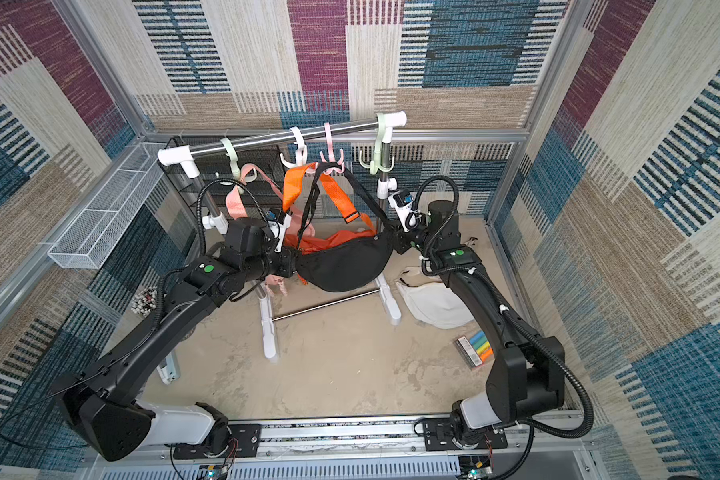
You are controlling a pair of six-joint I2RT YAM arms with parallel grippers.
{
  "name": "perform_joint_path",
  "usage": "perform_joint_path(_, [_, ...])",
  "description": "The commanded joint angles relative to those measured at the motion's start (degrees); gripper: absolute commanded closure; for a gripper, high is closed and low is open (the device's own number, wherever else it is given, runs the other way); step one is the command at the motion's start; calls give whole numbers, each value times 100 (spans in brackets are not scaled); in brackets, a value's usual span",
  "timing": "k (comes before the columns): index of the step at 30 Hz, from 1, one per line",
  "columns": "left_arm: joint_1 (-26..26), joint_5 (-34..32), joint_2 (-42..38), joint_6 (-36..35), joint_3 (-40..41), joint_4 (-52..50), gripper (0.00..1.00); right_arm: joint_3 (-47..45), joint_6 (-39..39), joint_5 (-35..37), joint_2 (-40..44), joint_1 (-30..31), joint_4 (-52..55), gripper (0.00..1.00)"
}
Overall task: Take the bag off the hook
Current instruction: Pick up the bag from the hook.
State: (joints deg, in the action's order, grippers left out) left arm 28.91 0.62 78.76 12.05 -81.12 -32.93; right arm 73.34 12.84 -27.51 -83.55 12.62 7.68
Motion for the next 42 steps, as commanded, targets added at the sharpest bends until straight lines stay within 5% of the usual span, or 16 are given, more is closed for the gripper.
perform_joint_path(1, [-8,86,51,42,-100,60,80,-142,-72,-72,174,2,-169,89])
perform_joint_path(9, [-21,113,184,181,-305,63,100,-196,-36,-44,352,-1,-59,89])
perform_joint_path(42, [-25,392,-545,271,-1075,103,100,951,-727,359,1094,2,-160,92])
